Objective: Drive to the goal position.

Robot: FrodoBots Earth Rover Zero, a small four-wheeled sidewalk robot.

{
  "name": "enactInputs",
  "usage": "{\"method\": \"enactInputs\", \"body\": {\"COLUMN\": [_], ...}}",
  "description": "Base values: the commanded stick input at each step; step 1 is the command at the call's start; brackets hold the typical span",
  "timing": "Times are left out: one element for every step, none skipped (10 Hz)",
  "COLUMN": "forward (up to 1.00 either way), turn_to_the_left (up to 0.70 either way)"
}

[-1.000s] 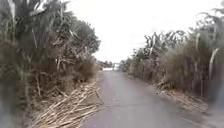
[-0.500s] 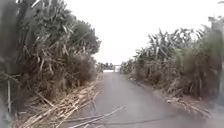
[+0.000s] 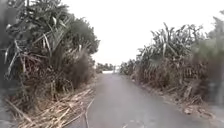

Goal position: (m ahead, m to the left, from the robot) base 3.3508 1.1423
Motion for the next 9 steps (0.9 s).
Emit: {"method": "enactInputs", "body": {"forward": [1.00, 1.00, 1.00, 1.00, 1.00, 1.00, 1.00, 1.00, 1.00], "turn_to_the_left": [0.03, 0.06, 0.14, 0.23, 0.32, 0.10, 0.07, 0.04, 0.00]}}
